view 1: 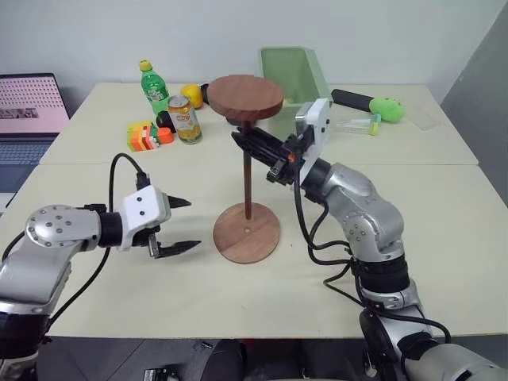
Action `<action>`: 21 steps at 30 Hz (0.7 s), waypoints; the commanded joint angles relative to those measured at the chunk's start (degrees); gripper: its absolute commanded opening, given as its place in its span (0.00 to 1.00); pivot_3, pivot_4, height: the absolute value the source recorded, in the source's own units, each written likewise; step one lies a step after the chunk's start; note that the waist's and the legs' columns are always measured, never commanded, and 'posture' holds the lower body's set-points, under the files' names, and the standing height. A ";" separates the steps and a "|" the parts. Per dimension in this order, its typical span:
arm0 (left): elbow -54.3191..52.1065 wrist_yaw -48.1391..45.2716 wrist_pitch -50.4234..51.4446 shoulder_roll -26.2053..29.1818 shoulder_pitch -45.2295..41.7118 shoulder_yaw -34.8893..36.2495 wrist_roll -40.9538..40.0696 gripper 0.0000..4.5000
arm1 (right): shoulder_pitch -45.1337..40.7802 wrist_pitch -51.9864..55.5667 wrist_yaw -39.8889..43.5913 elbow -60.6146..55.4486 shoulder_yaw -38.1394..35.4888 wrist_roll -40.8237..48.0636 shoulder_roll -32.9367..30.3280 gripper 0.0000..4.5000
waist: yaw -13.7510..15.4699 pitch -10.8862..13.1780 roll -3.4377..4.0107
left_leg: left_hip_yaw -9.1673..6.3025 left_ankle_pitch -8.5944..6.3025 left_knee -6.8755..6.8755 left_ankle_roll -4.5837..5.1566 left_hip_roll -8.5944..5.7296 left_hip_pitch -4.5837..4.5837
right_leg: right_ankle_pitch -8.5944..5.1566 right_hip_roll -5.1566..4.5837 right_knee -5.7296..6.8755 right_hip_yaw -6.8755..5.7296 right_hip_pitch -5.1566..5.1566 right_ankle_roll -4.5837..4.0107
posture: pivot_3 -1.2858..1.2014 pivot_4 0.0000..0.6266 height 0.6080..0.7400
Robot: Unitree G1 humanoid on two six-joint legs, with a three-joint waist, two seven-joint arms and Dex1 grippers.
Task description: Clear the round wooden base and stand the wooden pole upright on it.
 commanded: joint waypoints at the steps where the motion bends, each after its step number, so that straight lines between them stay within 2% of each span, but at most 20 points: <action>1: -2.64 0.87 0.94 0.12 -0.34 0.41 -0.26 1.00 | 0.92 -4.15 2.58 0.25 2.11 -0.50 -0.34 0.05 | -0.05 0.00 0.00 | -0.01 0.00 0.00 0.00 0.03 0.00 | 0.00 0.00 0.00 0.00 0.00 0.00 | 0.52 0.24 1.00; 21: -0.46 -0.21 -0.37 0.50 -1.28 -0.21 0.08 1.00 | 3.78 -4.51 6.03 0.50 5.55 0.12 -2.19 0.05 | 0.01 0.00 0.00 | -0.02 0.00 0.00 0.00 0.05 0.03 | 0.00 -0.01 0.02 0.00 0.01 0.00 | 0.52 0.24 1.00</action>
